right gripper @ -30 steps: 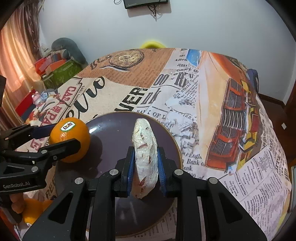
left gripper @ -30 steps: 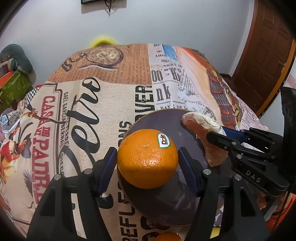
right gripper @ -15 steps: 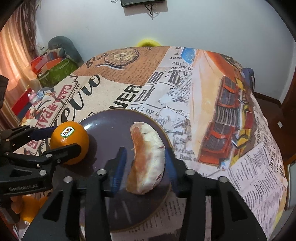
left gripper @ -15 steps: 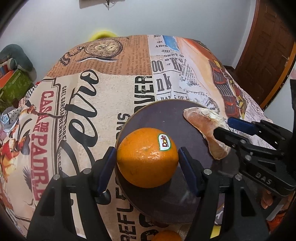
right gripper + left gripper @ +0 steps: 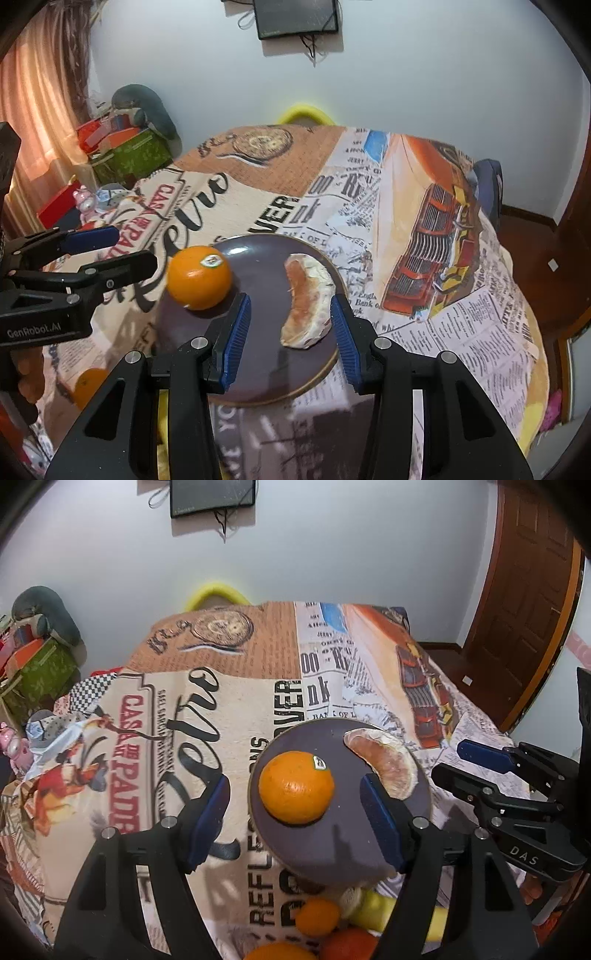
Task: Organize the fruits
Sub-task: 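Lower the orange onto the purple plate with the left tool while the right tool places the pale fruit, then grasp the yellow corn cylinder with the right tool while the left tool grasps another orange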
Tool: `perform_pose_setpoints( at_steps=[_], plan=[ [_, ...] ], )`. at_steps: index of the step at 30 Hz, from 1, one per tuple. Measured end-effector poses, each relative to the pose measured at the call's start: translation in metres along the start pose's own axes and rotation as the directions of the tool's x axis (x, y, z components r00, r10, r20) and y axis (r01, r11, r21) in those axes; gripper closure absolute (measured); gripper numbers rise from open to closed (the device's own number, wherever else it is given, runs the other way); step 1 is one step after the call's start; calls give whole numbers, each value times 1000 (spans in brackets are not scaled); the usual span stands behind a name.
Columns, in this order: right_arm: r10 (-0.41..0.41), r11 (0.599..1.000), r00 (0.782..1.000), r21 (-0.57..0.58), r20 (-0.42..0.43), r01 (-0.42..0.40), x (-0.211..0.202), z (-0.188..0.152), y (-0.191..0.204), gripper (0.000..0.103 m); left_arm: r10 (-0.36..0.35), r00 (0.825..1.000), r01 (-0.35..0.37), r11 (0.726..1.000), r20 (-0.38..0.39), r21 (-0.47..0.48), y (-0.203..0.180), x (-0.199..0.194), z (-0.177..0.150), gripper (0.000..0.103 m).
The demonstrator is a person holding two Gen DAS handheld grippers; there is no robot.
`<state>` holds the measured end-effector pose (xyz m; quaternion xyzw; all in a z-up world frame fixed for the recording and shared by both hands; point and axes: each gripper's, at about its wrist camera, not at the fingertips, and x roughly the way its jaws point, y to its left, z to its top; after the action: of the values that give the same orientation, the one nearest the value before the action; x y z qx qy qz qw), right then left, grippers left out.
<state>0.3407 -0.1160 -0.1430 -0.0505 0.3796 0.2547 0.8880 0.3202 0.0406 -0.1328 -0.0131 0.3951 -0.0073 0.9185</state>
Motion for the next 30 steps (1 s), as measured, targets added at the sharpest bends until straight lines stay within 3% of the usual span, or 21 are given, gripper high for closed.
perform_pose_setpoints(
  at_steps=[9, 16, 30],
  plan=[
    [5, 1000, 999, -24, 32, -5, -42, -15, 22, 59, 43, 997, -43, 999, 57, 2, 6, -56, -25, 23],
    [-3, 999, 1000, -47, 19, 3, -59, -34, 38, 53, 55, 997, -55, 998, 51, -9, 12, -83, -52, 18],
    [12, 993, 993, -117, -113, -26, -46, -86, 52, 53, 49, 994, -52, 998, -94, -37, 19, -65, -117, 18]
  ],
)
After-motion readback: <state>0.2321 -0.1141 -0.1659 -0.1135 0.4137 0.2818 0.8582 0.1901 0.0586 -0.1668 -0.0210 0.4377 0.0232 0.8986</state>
